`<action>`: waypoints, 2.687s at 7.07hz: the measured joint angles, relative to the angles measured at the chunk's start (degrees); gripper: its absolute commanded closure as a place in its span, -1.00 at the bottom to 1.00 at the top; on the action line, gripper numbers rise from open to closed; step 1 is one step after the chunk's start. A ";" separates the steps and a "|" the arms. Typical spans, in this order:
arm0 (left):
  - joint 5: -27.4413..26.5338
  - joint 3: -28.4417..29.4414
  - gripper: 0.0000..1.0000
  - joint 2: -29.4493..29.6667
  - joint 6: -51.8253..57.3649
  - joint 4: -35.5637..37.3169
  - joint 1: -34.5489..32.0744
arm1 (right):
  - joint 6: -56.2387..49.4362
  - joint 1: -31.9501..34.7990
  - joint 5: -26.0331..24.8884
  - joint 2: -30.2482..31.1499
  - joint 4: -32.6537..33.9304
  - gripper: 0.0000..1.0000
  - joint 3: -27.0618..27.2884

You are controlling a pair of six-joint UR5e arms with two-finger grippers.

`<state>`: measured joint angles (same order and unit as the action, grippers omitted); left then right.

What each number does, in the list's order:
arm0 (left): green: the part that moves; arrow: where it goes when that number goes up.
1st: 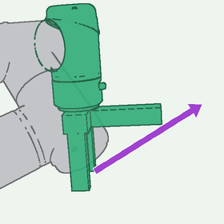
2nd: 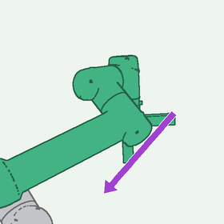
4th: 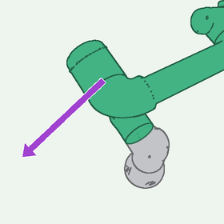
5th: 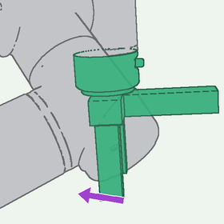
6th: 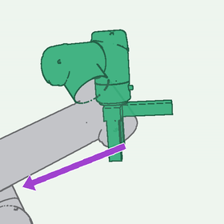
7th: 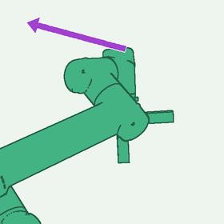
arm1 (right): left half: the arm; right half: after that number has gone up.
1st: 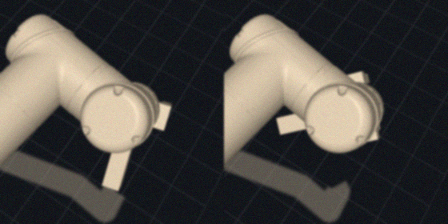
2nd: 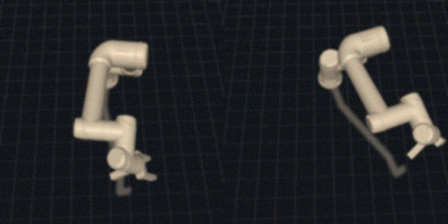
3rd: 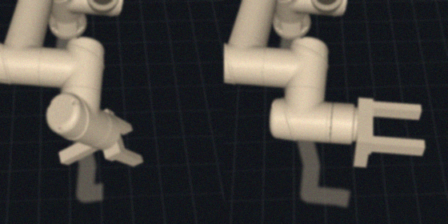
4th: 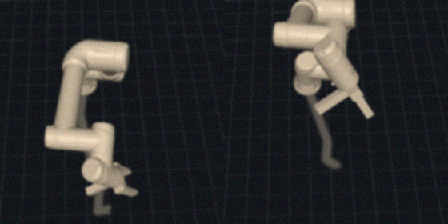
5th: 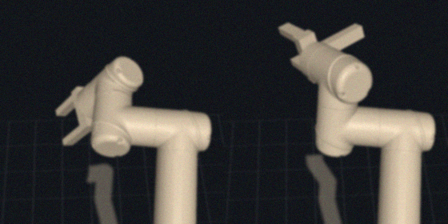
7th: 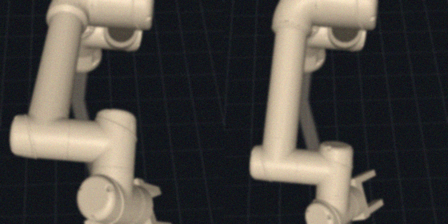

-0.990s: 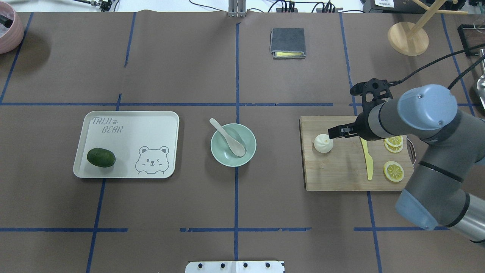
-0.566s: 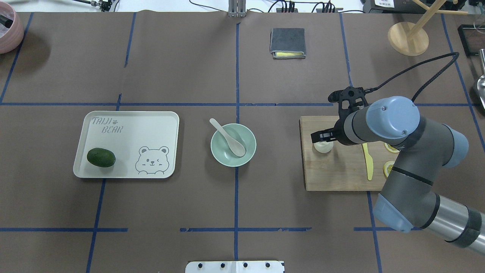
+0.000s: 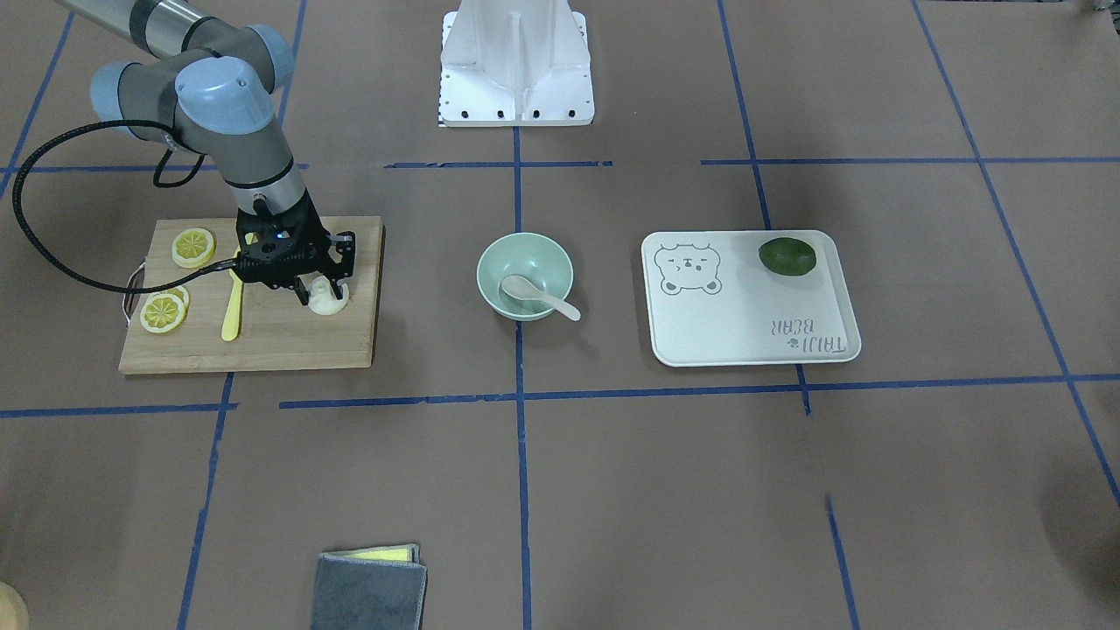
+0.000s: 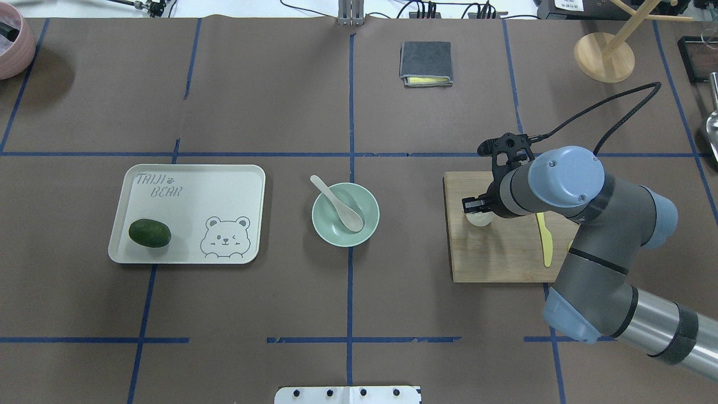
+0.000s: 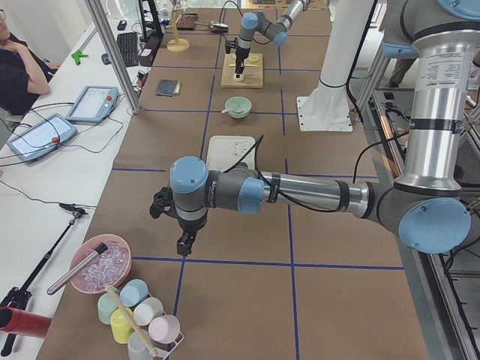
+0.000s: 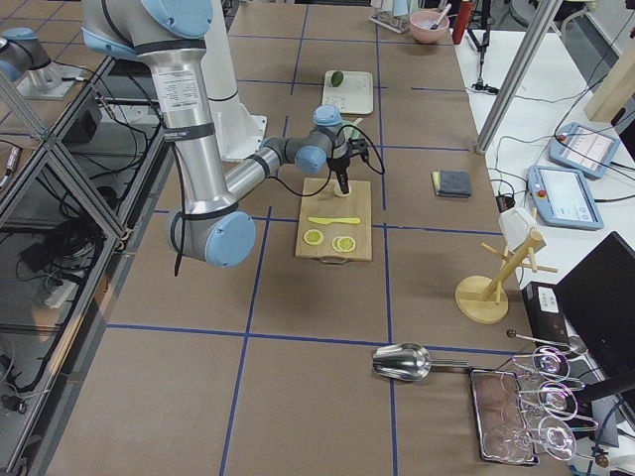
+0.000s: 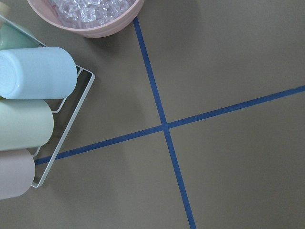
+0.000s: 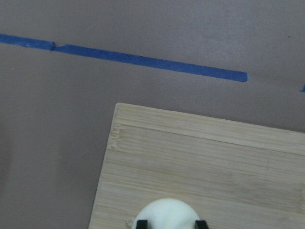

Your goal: Put spoon and bun in bowl

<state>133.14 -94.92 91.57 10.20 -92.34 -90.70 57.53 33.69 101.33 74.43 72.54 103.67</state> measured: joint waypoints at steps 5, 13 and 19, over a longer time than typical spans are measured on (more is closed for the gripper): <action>0.03 0.11 -1.00 0.04 0.06 -0.36 0.00 | 6.35 -0.69 -0.16 -14.96 14.05 1.00 -0.17; 0.08 0.58 -1.00 0.21 -0.02 -0.63 0.17 | 15.25 -6.56 -5.99 -30.47 20.29 -1.00 -10.22; -0.07 0.40 -1.00 -2.44 -0.30 0.59 0.16 | -37.82 32.19 26.64 -9.57 20.30 -1.00 -3.25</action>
<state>133.07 -94.52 89.13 9.90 -91.76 -90.54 19.71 65.89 127.97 64.86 92.84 100.43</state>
